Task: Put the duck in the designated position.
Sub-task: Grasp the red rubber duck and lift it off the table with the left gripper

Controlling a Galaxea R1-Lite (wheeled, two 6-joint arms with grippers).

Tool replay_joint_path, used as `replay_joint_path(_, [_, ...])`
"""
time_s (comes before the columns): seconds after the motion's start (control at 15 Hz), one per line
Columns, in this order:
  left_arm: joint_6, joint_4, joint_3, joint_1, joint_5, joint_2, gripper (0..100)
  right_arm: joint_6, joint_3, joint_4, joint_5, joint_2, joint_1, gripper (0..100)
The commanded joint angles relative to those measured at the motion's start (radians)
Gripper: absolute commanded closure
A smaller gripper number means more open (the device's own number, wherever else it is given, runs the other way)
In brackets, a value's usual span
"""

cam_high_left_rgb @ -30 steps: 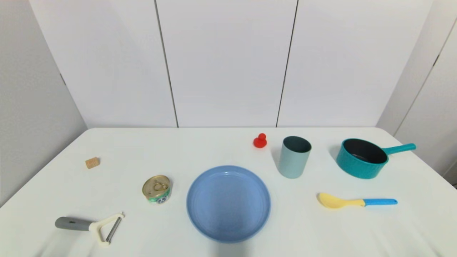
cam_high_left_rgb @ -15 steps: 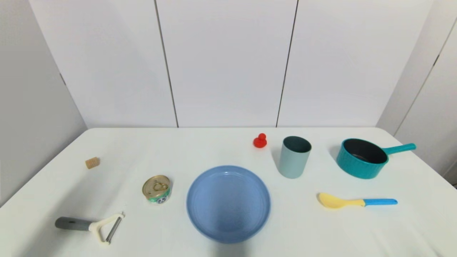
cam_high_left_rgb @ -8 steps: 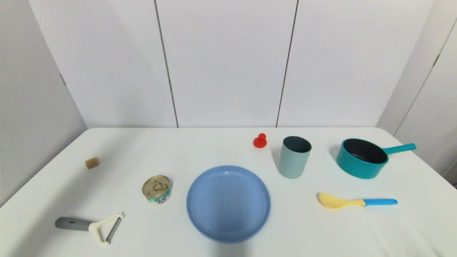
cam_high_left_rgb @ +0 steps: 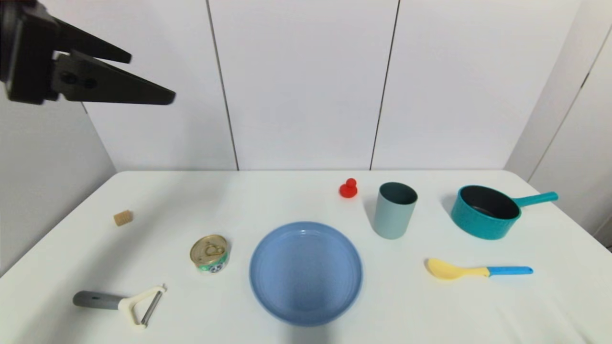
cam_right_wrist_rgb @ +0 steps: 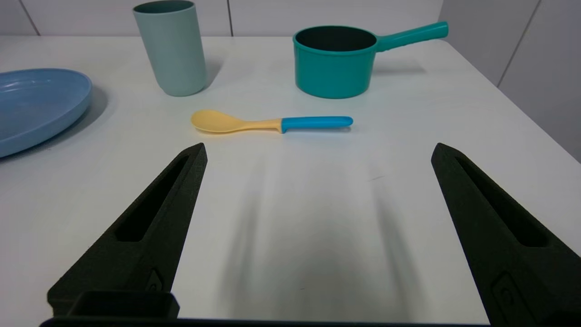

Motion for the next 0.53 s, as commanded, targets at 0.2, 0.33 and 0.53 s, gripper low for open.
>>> replay_joint_path(0.2, [0.082, -0.140, -0.002, -0.107, -0.007, 0.258, 0, 0.000, 0.009, 0.001, 0.000, 0.000, -0.001, 0])
replay_joint_path(0.33, [0.081, -0.202, -0.002, -0.134, -0.007, 0.348, 0, 0.000, 0.009, 0.000, 0.000, 0.000, -0.001, 0])
replay_joint_path(0.53, [0.064, -0.306, -0.002, -0.156, -0.005, 0.503, 0, 0.000, 0.009, 0.001, 0.000, 0.000, 0.001, 0])
